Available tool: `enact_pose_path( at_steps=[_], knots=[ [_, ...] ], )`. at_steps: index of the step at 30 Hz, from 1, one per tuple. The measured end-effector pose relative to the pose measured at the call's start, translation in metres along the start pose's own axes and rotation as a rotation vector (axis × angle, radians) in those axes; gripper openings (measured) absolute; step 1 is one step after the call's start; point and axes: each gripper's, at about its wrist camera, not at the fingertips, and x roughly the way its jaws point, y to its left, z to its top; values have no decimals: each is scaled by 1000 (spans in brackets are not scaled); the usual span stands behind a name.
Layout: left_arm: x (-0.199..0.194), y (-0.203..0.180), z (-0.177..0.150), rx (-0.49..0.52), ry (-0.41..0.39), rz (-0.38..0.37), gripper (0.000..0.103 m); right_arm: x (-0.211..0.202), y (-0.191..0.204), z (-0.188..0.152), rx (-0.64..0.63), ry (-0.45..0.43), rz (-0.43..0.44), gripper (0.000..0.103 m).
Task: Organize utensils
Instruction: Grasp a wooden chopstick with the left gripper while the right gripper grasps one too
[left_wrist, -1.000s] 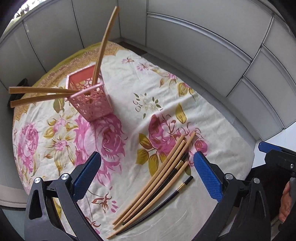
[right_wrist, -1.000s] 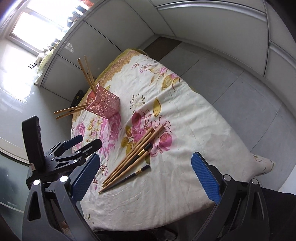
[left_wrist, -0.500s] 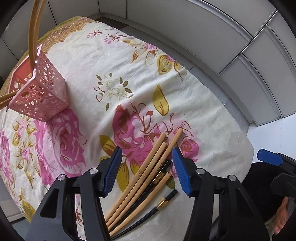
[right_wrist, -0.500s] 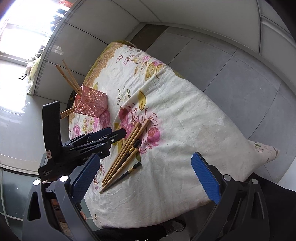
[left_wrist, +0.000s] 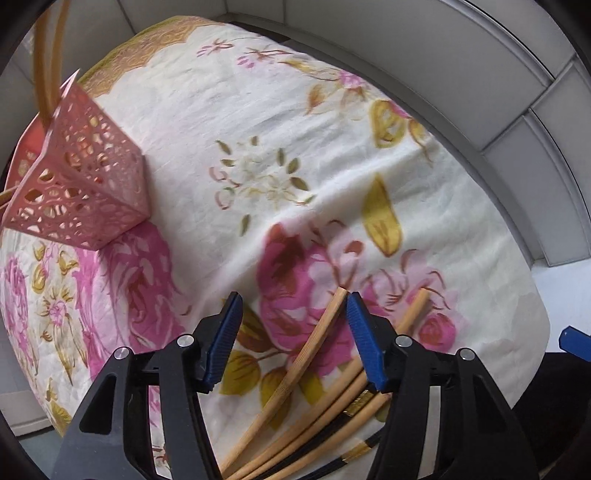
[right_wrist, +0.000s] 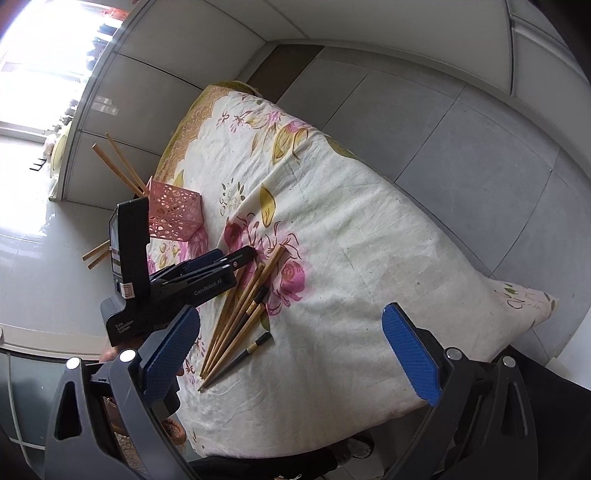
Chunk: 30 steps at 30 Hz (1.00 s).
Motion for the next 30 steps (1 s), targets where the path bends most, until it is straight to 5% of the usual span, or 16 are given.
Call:
enact_pose_path(
  at_steps=[3, 8, 11, 14, 19, 22, 25, 30],
  knots=[
    [-6, 14, -1, -28, -2, -58, 53, 7, 8, 6, -6, 7, -20, 96],
    [-1, 6, -4, 32, 29, -124, 34, 28, 26, 19, -20, 37, -76, 96],
    [-2, 5, -1, 40, 17, -123, 32, 32, 27, 23, 19, 46, -64, 96],
    [-2, 7, 0, 81, 0, -68, 11, 35, 22, 26, 67, 50, -65, 96],
    [-7, 32, -7, 50, -54, -22, 8, 50, 18, 27, 122, 114, -79, 93],
    [-34, 49, -16, 17, -120, -38, 8, 67, 29, 29, 103, 160, -118, 76],
    [-65, 65, -31, -25, -204, -46, 7, 91, 43, 31, 82, 217, -169, 47],
    [-95, 79, -57, -57, -284, -47, 7, 107, 58, 34, 95, 177, -275, 24]
  ],
)
